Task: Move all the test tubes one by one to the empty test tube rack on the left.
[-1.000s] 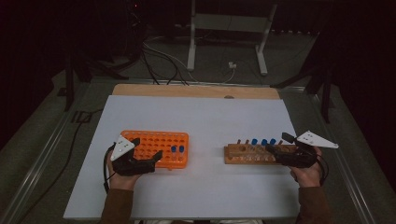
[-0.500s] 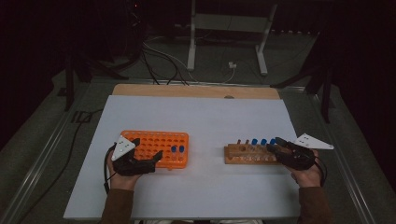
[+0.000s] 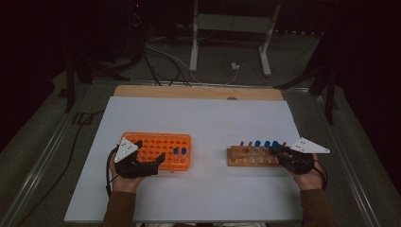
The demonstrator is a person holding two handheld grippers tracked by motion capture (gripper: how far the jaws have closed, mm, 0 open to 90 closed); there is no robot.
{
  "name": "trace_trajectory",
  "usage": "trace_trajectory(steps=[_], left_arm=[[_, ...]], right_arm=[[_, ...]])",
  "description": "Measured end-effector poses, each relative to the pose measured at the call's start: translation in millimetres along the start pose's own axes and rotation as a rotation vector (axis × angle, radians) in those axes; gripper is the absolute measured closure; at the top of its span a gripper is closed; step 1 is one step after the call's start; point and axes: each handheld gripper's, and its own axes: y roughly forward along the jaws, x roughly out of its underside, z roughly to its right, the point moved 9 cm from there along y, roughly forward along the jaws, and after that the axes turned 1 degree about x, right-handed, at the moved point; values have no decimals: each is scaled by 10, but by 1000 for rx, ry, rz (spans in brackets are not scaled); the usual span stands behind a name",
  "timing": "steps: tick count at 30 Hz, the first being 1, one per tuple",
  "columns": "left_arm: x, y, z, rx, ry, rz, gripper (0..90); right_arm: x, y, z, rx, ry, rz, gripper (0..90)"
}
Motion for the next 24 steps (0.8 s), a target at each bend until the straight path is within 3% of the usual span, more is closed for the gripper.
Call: trace_trajectory(steps=[11,24], left_arm=[[10,18,15,5,3,-6,12],[14,26,16,6,5,-7,12]], right_arm=[[-18,-12,-10,-18,8,6,766],[-90,-76,31,-23,53,31,766]])
